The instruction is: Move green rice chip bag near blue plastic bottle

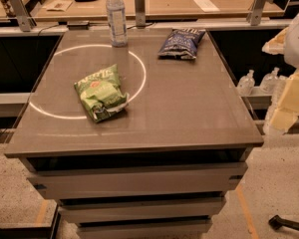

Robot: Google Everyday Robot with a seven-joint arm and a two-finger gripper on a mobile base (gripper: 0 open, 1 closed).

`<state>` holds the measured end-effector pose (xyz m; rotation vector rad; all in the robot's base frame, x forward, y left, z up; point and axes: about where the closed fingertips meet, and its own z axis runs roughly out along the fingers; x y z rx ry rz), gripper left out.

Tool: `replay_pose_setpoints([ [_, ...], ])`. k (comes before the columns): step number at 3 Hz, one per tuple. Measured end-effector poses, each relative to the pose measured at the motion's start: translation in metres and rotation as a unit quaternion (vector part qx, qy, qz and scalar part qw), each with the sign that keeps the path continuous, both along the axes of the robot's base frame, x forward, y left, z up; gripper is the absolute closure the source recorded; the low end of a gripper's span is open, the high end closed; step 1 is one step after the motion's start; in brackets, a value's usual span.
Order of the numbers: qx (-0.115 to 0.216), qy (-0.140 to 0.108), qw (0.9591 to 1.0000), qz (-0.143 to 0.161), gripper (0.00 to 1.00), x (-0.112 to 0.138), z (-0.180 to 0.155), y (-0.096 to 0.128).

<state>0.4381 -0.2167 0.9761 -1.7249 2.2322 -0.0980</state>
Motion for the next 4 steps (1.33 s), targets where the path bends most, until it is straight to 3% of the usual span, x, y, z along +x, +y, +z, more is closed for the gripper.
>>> replay_pose_setpoints([
  [1,0.002,-0.002,1.0000,-0.002,0.00,0.000,0.002,0.000],
  [2,0.045,0.001,0.9984,-0.036,0.00,0.004,0.007,0.006],
  [3,0.119,0.014,0.9899,-0.077,0.00,0.019,0.015,0.023],
  [4,0.149,0.026,0.9826,-0.107,0.00,0.040,0.020,0.049],
])
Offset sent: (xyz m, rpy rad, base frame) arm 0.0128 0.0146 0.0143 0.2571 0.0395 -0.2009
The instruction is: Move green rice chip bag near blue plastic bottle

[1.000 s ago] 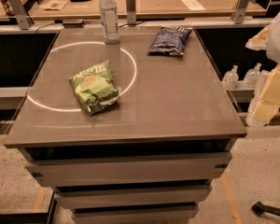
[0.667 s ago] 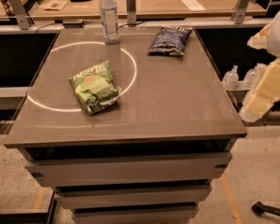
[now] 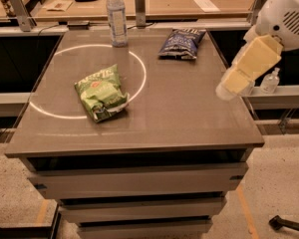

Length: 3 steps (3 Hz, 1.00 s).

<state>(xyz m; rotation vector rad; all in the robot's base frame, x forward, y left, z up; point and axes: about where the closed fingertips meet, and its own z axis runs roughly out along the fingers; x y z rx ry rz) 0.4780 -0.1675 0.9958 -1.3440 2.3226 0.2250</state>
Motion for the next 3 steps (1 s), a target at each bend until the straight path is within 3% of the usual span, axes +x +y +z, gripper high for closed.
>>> replay_pose_setpoints([
  [1,-0.028,0.006,0.9996,-0.004,0.00,0.018,-0.001,0.042],
  [2,-0.090,0.002,0.9958,-0.012,0.00,0.033,-0.008,0.069],
  [3,-0.116,0.016,0.9930,-0.017,0.00,0.046,-0.023,0.090],
])
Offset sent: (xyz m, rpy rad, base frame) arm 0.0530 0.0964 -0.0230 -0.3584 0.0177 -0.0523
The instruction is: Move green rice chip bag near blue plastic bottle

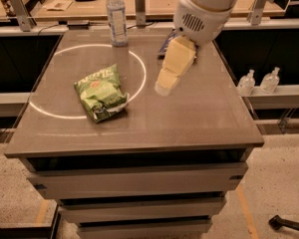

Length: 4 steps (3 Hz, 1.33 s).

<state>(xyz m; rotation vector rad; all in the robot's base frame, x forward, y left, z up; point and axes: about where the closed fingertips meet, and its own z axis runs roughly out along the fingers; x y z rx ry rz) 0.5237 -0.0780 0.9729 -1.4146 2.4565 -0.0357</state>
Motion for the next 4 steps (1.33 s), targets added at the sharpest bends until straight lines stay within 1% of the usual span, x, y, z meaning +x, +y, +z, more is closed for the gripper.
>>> replay_pose_setpoints([
  [1,0.034,0.021,0.9990,-0.020,0.00,0.021,-0.014,0.001],
  [2,0.068,0.032,0.9971,-0.011,0.00,0.029,-0.020,0.018],
  [3,0.068,0.032,0.9971,-0.011,0.00,0.029,-0.020,0.018],
  [4,0.071,0.029,0.9970,0.011,0.00,0.025,-0.016,0.040],
])
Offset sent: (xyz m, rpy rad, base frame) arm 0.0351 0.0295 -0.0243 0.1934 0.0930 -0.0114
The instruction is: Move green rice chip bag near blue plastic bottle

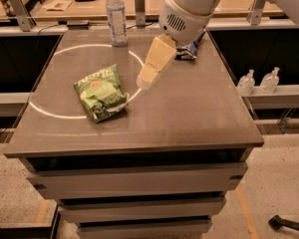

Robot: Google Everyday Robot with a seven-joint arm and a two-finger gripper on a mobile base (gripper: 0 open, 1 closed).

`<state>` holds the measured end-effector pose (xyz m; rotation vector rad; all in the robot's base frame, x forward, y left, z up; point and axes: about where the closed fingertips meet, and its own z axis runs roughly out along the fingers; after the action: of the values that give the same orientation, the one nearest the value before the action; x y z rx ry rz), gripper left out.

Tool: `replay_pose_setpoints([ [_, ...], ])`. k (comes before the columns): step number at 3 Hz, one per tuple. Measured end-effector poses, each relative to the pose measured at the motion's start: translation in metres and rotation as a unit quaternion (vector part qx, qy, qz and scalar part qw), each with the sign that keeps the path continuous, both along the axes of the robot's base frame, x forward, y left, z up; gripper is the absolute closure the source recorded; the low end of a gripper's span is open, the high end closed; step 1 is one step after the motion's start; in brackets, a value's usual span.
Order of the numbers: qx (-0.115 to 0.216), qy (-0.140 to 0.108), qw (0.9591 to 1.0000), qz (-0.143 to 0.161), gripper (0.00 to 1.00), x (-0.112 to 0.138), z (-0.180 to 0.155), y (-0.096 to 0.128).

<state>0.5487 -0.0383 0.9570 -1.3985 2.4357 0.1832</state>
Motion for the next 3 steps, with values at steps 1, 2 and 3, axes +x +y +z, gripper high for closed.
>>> replay_pose_setpoints([
  [1,0.021,0.009,0.9997,-0.004,0.00,-0.010,0.002,0.033],
  [2,0.065,0.035,0.9956,-0.057,0.00,-0.025,-0.002,0.059],
  [3,0.068,0.044,0.9913,-0.104,0.00,-0.039,-0.010,0.090],
])
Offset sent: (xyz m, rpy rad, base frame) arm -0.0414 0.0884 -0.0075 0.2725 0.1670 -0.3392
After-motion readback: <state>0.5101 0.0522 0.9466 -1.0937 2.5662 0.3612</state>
